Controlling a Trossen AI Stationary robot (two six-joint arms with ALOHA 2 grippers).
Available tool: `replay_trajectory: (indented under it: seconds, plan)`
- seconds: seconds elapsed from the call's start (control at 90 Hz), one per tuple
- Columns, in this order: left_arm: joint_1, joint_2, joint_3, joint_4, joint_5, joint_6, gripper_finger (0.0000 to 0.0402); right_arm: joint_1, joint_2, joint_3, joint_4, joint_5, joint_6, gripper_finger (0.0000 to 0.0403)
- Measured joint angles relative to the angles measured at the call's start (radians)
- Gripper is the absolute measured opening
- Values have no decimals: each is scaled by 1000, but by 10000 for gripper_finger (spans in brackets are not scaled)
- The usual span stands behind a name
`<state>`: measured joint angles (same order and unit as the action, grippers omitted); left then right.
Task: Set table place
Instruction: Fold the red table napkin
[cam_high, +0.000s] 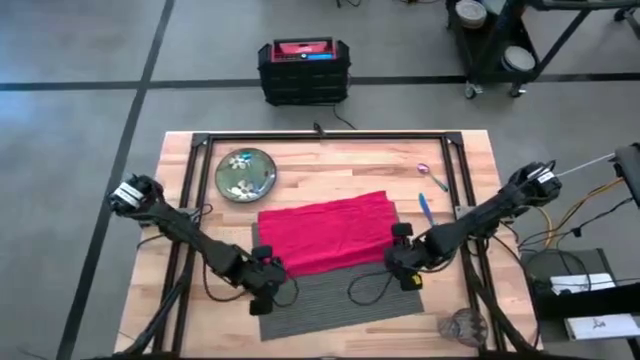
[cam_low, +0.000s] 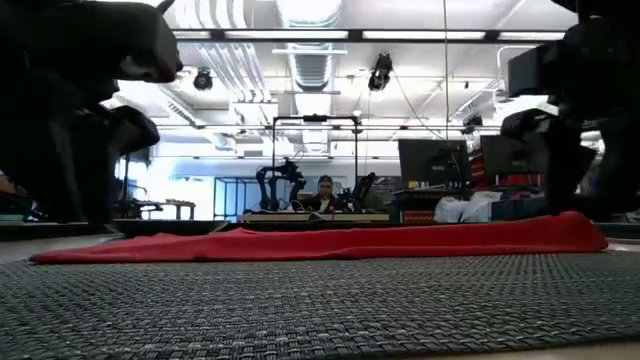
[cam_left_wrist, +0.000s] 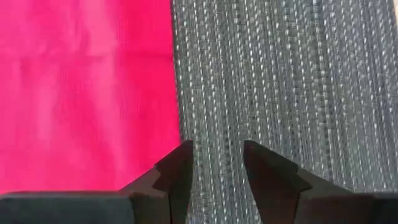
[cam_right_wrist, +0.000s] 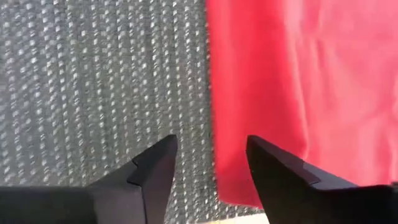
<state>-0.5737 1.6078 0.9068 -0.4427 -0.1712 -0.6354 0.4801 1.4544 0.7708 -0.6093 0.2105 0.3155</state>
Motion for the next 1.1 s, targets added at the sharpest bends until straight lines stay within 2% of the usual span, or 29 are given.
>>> replay_trajectory:
  seconds: [0.111, 0.233, 0.3, 0.478, 0.678, 0.856, 0.967, 1.1]
  plan:
    - [-4, 24, 0, -29, -32, 8, 143, -2, 25, -1, 17, 4, -22, 206]
    - [-4, 59, -1, -35, -76, 31, 135, -5, 62, -1, 21, 57, -40, 207]
    - [-4, 79, -1, -40, -112, 31, 126, -5, 85, -2, 21, 80, -40, 204]
    - [-4, 115, 1, -35, -125, 41, 105, -6, 129, 0, 22, 103, -39, 182]
    - [-4, 131, 1, -36, -121, 45, 67, -6, 146, 1, 20, 115, -43, 133]
    - [-2, 128, -1, -48, -134, 50, 12, -8, 144, -3, 8, 153, -89, 60]
    - [-3, 124, -1, -54, -135, 50, 5, -9, 145, -3, -11, 157, -93, 13]
    - [-3, 108, -3, -56, -134, 50, 1, -10, 143, -2, -37, 158, -86, 6]
